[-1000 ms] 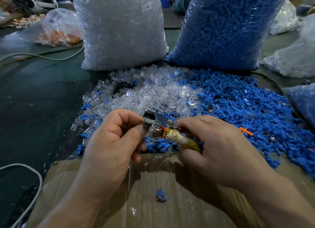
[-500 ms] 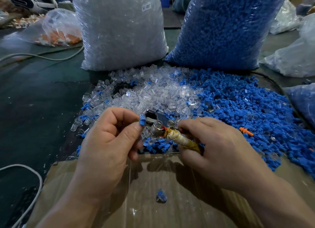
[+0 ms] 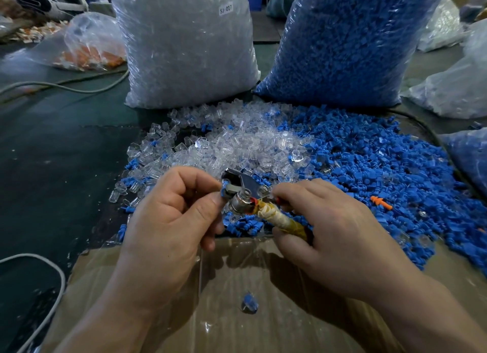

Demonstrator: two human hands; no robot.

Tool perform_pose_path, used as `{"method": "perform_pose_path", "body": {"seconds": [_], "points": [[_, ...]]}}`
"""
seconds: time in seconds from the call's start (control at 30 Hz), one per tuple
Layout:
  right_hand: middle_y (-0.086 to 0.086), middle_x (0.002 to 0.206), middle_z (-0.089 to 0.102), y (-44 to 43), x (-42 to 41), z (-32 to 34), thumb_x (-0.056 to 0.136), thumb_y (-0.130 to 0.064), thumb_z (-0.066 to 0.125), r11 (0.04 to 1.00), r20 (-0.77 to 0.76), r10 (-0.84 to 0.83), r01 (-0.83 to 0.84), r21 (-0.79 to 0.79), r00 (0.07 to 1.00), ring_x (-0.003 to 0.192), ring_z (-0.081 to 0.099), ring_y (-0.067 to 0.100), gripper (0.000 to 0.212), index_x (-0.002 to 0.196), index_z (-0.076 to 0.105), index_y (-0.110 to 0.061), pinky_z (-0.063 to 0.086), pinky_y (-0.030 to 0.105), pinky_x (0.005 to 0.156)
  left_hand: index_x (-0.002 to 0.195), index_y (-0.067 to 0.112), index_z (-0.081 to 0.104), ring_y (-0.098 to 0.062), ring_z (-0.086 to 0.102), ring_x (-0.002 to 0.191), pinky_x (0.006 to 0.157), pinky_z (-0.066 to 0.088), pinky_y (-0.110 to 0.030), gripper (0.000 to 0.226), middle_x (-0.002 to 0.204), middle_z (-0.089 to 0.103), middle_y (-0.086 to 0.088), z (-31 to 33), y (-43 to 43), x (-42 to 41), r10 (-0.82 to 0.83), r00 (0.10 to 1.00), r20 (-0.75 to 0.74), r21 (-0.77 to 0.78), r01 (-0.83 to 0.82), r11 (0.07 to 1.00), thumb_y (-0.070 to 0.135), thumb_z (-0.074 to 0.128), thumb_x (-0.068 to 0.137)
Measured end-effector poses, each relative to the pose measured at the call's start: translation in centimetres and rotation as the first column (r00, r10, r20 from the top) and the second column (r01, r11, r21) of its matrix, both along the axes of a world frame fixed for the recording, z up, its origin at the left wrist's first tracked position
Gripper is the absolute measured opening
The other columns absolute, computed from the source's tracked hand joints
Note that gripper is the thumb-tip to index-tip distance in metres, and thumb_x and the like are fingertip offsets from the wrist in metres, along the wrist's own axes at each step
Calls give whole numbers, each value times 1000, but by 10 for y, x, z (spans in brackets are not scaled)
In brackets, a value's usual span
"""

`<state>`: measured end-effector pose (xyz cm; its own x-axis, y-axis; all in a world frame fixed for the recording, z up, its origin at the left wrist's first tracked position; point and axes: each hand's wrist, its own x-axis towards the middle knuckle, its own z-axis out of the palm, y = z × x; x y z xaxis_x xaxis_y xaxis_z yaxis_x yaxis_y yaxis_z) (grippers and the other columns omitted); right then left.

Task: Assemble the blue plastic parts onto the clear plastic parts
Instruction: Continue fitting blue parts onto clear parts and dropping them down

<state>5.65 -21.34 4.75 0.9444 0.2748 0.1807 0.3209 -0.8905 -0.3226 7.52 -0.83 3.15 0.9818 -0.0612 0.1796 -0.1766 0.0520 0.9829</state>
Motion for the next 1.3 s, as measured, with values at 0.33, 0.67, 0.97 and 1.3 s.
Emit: {"method": "perform_pose_path", "body": {"seconds": [0.33, 0.67, 0.97, 1.3], "points": [[-16, 79, 57, 3, -3, 5, 71, -55, 42, 999, 5, -23, 23, 28, 1000, 73, 51, 7, 36, 96, 59, -34, 46, 31, 64, 81, 32, 69, -11, 60, 55, 44, 46, -20, 18, 69, 65, 0, -1, 0, -3, 42, 999, -3, 4, -42, 999, 16, 63, 81], [-10, 111, 58, -15, 22, -8, 74, -75, 42, 926, -11, -273, 260, -273, 962, 105, 44, 17, 66, 126, 50, -36, 35, 37, 90, 79, 36, 68, -7, 53, 39, 40, 41, -14, 27, 51, 64, -4, -10, -4, 0, 45, 973, -226, 308, 27, 951, 11, 69, 87], [-10, 94, 60, 7, 7, -6, 86, -63, 44, 990, 204, -128, 139, -37, 971, 90, 51, 15, 38, 99, 60, -30, 39, 38, 82, 90, 42, 65, -7, 56, 46, 44, 48, -28, 17, 60, 67, 6, -17, -13, -7, 83, 993, -87, 477, -31, 878, 25, 68, 88], [-3, 75, 54, 20, 0, -7, 94, -31, 43, 996, 197, 80, -85, 16, 977, 70, 51, 21, 25, 82, 60, -18, 45, 41, 67, 85, 32, 66, -2, 55, 46, 43, 43, -14, 20, 61, 66, 0, 0, -16, -13, 30, 996, -87, 369, 4, 929, 48, 56, 91]]}}
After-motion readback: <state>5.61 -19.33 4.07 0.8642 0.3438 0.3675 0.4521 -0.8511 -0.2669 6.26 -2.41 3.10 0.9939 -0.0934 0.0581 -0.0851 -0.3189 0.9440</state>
